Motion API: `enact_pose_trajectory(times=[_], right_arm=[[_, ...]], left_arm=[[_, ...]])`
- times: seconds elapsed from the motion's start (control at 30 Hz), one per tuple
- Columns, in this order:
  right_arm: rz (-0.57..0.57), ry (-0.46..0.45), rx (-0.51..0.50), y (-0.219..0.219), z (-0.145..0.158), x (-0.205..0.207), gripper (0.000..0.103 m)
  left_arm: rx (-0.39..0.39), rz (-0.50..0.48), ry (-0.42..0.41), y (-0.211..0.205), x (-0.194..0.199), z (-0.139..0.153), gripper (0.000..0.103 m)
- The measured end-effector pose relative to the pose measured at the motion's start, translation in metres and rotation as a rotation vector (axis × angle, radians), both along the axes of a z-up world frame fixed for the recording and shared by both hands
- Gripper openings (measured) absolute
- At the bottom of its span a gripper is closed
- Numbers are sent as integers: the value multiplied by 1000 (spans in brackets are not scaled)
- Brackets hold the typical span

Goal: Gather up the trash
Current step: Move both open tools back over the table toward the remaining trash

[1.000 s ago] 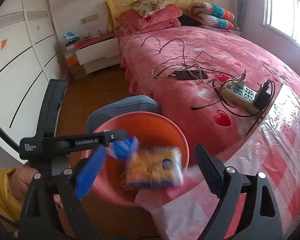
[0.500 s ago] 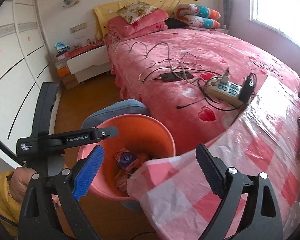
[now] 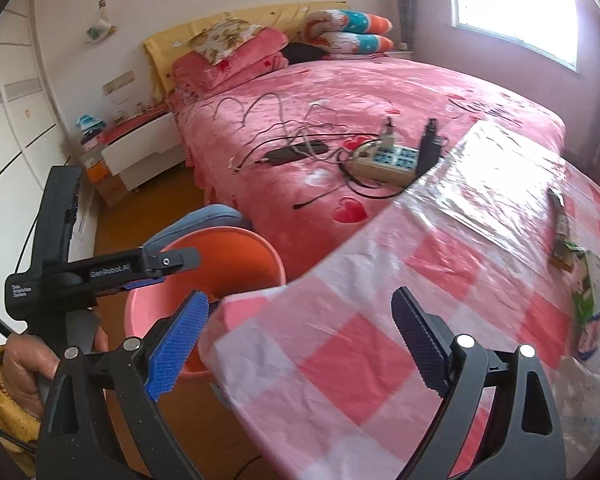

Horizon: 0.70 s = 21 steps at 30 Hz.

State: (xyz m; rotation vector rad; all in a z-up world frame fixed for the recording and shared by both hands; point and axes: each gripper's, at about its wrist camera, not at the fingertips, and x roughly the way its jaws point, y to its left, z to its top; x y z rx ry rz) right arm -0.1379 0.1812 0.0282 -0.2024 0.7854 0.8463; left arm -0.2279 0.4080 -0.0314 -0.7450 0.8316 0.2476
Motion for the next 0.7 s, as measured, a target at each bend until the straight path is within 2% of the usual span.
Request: enact_pose_trajectory(times=[0.7], right_arm=[[-162,-8,66,-90,6,19,92]], left_arm=[[53,-159,-9,-79,33,31,84]])
